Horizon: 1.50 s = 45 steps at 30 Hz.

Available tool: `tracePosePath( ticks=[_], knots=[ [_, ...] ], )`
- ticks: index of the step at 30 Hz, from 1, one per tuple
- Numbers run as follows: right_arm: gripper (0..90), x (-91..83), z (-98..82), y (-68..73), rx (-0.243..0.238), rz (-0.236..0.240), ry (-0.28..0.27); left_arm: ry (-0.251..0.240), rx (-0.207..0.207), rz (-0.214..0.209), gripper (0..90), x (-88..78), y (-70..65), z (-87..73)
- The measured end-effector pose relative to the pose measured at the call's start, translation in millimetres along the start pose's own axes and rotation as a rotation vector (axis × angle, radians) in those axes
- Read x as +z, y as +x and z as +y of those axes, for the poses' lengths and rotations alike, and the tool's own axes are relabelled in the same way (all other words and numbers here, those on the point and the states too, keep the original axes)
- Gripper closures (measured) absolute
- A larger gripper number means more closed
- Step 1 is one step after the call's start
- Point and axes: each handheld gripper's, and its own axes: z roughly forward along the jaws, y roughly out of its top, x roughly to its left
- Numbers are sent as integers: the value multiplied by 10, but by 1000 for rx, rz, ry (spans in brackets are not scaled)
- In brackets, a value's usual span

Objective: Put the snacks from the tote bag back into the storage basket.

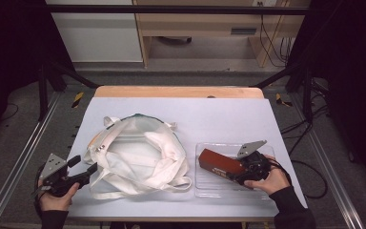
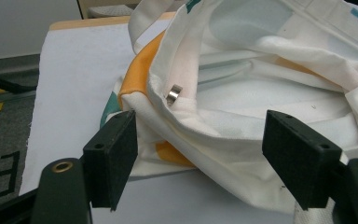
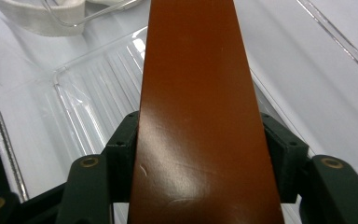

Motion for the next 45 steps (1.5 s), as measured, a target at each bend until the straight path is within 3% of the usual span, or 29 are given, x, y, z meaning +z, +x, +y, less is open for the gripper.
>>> tracePosePath(
  ticks=[4,10,13,16,18,25,27,29,37,45],
  knots=[
    [408,-1,0,0,13,-11,6,1,-1,-2,267,1,2,-1],
    [404,-90,7,6,23,-35,-67,0,1,1,268,-1,0,2],
    [420,-191,28,26,44,-69,-108,-3,-3,-1,267,-6,-2,2],
    [495,-300,26,52,79,-98,-173,-3,-2,-1,267,-7,-3,2],
    [591,-364,17,88,96,-121,-195,-5,-3,-1,267,-10,-6,3],
    [831,-423,-26,269,120,-226,-225,-8,-7,-2,267,-17,-6,3],
    [900,-435,-53,309,145,-222,-247,-10,-5,-3,267,-21,-9,5],
    [900,-446,-97,342,169,-207,-267,-13,-3,-5,267,-22,-11,6],
    [900,-405,-298,497,234,-186,-233,-24,-7,-6,266,-33,-18,11],
    [900,-243,-236,533,219,-175,-158,-17,-3,-3,266,-26,-13,9]
  ],
)
